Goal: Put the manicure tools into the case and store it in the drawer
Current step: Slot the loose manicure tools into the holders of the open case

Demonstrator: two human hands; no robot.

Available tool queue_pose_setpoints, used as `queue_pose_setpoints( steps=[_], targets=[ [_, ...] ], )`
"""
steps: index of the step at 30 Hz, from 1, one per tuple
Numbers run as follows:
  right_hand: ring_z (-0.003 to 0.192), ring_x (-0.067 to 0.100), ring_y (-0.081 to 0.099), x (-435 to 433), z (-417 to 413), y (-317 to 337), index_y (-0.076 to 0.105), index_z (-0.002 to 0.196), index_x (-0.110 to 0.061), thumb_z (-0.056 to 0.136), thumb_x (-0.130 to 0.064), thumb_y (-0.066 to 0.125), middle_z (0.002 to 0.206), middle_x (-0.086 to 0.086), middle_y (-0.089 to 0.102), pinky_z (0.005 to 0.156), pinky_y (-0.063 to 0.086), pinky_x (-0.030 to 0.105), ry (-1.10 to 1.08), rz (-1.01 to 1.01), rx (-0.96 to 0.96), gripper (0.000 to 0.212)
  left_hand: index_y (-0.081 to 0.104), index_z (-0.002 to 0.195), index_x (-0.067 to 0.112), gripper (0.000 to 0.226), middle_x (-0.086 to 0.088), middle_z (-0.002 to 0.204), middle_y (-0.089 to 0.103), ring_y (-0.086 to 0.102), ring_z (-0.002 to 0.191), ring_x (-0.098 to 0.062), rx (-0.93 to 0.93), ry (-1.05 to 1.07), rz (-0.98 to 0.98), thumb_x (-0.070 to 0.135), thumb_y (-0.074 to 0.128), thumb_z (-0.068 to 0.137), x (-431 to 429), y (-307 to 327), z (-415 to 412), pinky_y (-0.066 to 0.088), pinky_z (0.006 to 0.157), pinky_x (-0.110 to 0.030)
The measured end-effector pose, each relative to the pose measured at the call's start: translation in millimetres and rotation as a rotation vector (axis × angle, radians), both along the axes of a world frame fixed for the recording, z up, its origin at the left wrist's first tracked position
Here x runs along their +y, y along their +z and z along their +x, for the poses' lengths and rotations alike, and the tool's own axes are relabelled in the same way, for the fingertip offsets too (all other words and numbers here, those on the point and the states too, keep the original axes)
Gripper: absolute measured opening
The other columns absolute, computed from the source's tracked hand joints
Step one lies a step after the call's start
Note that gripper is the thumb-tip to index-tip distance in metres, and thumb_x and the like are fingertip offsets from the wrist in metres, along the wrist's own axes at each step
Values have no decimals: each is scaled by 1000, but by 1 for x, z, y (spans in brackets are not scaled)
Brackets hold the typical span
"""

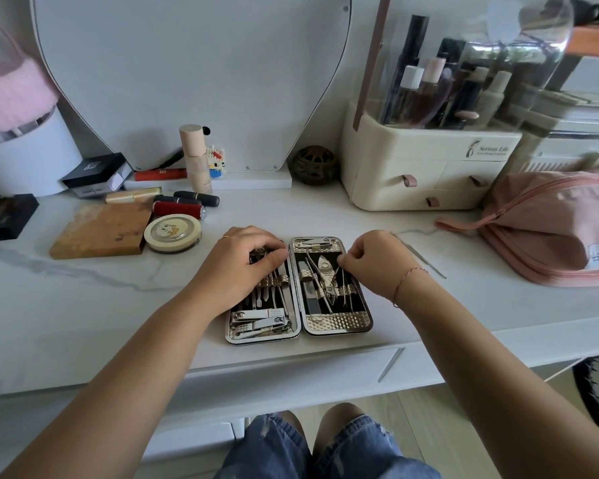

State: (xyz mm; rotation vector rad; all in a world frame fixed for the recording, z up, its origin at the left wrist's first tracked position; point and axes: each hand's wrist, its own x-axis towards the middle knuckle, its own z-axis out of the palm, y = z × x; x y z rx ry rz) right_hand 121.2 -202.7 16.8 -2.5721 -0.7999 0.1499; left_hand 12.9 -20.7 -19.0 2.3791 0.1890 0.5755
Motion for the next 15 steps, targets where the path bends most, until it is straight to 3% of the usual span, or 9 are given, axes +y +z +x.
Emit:
queue_pose_setpoints(
  steps=[4,7,9,15],
  targets=[
    [59,22,44,-7,-4,-2,61,68,2,87,-24,57,62,12,52,50,33,25,40,21,3,32,67,104,27,28,14,106,61,47,109,-7,5,-16,4,43,55,85,0,-1,0,34,91,-23],
    [64,16,50,-11,-4,-8,61,71,-12,83,-21,62,63,-1,56,54,37,23,37,99,63,15,66,106,27,28,13,107,61,46,109,-8,8,-23,15,43,56,84,1,-1,0,32,90,-22],
    [59,9,50,-12,-4,-10,55,66,-22,81,-18,64,61,-7,55,53,35,20,16,142,107,18,66,106,27,29,14,106,60,46,108,-7,4,-20,15,43,56,84,1,-2,0,32,89,-21],
    [50,4,44,-14,-6,-11,59,62,-25,78,-17,69,56,-8,52,47,30,15,5,203,136,20,66,105,30,28,16,105,60,46,108,-5,7,-21,19,44,56,84,1,-2,1,30,87,-14]
  ],
)
